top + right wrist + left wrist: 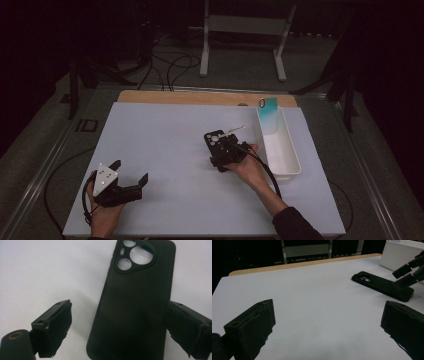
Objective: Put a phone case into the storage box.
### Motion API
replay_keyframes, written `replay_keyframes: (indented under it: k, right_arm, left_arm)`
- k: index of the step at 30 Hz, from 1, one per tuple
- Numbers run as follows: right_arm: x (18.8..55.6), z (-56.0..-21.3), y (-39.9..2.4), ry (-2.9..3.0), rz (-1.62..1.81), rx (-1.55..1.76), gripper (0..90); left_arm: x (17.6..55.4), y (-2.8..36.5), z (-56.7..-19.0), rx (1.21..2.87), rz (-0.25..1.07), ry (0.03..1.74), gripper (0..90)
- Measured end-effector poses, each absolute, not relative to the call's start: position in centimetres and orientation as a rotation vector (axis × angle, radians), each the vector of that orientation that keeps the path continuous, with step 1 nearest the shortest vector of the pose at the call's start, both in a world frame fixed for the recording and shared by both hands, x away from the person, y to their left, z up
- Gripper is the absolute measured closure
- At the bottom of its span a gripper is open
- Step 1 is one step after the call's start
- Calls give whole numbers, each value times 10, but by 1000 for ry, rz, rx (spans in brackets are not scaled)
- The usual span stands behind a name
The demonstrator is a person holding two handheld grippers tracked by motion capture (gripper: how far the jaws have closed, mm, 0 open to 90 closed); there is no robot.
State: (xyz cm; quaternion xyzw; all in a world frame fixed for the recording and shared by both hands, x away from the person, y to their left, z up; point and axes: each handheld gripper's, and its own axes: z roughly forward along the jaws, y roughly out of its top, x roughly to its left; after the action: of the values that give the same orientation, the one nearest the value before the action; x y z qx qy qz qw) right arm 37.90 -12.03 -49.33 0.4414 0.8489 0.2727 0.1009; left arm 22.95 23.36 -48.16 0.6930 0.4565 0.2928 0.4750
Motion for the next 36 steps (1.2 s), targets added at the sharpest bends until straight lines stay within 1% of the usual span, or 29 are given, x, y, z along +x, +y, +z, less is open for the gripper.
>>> replay_keyframes:
  k: [13,20,26,30,36]
  right_arm:
    - [384,-507,-121,2498,663,1366,93]
    - [381,-514,-119,2498,612,1368,95]
    - [380,-511,-119,2504,579,1390,140]
    - [378,-509,-121,2500,616,1390,146]
    - [375,-497,-123,2493,729,1374,149]
  left_arm:
    - [230,233,-482,1701,717,1115,0]
    - [230,233,-482,1702,717,1115,0]
    - [230,233,-482,1702,713,1116,0]
    - [231,231,-483,1712,707,1119,0]
    - [231,231,-482,1719,695,1120,0]
